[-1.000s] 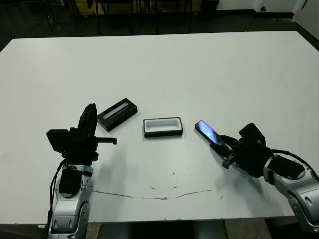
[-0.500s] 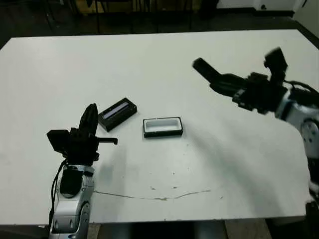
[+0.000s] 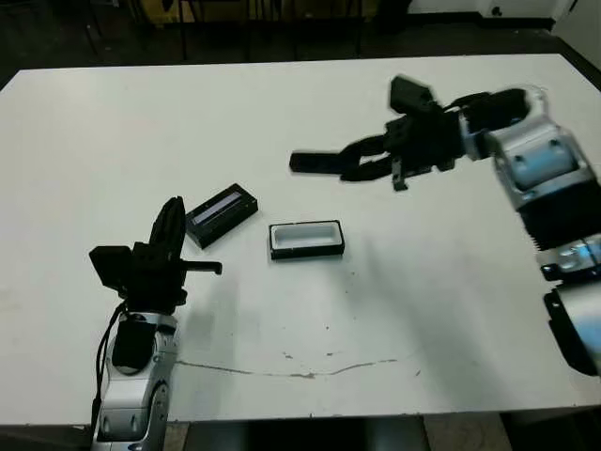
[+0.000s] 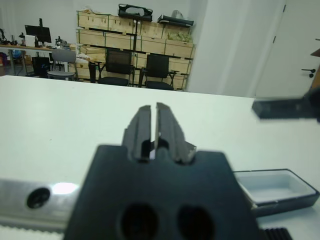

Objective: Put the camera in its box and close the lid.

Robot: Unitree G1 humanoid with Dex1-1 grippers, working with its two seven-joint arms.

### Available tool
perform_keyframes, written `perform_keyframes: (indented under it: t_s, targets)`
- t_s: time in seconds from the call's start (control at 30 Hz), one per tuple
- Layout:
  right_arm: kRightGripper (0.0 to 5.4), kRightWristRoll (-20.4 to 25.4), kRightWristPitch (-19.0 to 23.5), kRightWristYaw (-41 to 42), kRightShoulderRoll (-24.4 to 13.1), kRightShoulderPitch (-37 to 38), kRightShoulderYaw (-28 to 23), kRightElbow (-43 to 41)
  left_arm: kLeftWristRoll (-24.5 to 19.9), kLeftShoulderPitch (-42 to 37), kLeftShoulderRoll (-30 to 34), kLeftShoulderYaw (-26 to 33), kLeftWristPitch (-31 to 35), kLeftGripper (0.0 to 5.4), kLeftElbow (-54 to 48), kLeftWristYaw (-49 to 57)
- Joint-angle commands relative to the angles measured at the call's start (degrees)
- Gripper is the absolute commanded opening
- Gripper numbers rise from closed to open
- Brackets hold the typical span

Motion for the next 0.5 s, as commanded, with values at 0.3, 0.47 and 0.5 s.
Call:
perform_keyframes:
  t_s: [0.3, 0.47, 0.5]
  targets:
    - [0.46, -7.58, -9.40, 5.16, 4.21, -2.70, 2.64, 9.72, 0.62, 0.29, 0.25, -0.31, 0.29, 0.00, 1.09, 0.15]
    - [0.46, -9.09, -11.50, 5.34, 4.67, -2.00, 2.77, 9.90, 0.17, 0.28, 0.22, -0.24, 0.34, 0.00, 1.02, -0.11]
    - [0.46, -9.27, -11.06, 5.38, 4.82, -1.88, 2.75, 9.85, 0.25, 0.29, 0.27, -0.27, 0.49, 0.00, 0.91, -0.06]
